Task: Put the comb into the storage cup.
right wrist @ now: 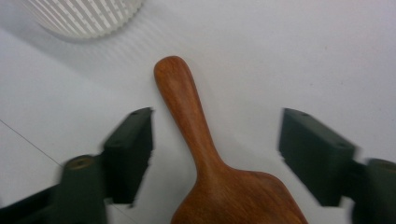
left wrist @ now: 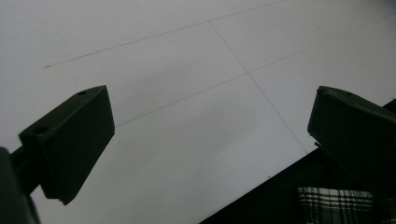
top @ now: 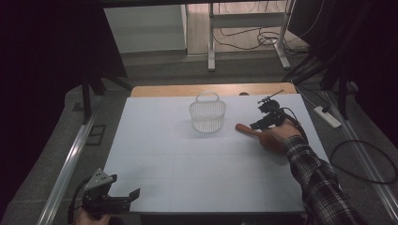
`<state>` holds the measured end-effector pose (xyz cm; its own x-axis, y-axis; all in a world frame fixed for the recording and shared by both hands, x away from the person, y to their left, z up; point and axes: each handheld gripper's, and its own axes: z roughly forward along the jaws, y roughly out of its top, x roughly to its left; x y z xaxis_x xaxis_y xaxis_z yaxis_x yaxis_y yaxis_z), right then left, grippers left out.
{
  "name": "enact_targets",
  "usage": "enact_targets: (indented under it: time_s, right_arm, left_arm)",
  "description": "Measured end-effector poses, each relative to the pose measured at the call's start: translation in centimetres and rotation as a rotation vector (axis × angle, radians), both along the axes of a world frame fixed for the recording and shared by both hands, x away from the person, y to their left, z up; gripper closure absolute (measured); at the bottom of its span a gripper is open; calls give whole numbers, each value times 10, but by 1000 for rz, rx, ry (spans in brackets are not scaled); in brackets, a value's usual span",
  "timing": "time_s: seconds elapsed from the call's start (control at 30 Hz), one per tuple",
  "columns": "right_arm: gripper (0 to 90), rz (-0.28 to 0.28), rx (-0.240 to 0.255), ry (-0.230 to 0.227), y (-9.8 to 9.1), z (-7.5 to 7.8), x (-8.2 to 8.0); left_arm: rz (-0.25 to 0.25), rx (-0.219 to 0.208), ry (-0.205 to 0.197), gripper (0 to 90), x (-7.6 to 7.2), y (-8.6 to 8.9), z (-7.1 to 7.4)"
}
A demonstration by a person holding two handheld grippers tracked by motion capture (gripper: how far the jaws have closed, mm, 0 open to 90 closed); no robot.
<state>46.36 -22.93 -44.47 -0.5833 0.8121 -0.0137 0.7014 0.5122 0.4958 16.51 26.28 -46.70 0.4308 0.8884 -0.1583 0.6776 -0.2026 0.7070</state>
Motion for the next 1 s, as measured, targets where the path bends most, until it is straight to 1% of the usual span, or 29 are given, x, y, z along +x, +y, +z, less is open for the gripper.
enact_targets:
  time_s: [0.07,0.13,0.2,0.23,0.33,0.37,0.57,0.7,0.8,0.9,0.93,1.0]
  right_arm:
    - [489,8,-16,-2,0,0,1]
    - [584,15,-22,-2,0,-1,2]
    - [685,20,-23,14,0,-2,4]
    - [753,22,-31,19,0,-4,5]
    - [870,23,-47,32,1,-6,7]
    - [891,26,-45,31,1,-7,8]
    - [891,15,-46,38,1,-10,12]
    - [891,-2,-63,44,1,-17,15]
    - [891,-10,-62,46,2,-22,16]
    - [891,-16,-61,57,3,-24,17]
    - [891,-22,-66,65,3,-28,17]
    - [891,-26,-68,71,2,-31,18]
  left_arm:
    - [-1,0,0,17,0,0,0]
    - [-1,0,1,18,0,0,0]
    - [-1,0,2,19,0,0,0]
    - [-2,1,2,19,0,0,0]
    - [-3,1,2,22,0,0,0]
    - [-4,1,3,22,0,0,0]
    - [-4,1,4,24,0,0,0]
    - [-5,1,4,25,0,0,0]
    - [-5,1,4,25,0,0,0]
    - [-5,1,5,26,0,0,0]
    - [-5,2,4,26,0,0,0]
    - [-4,2,4,26,0,0,0]
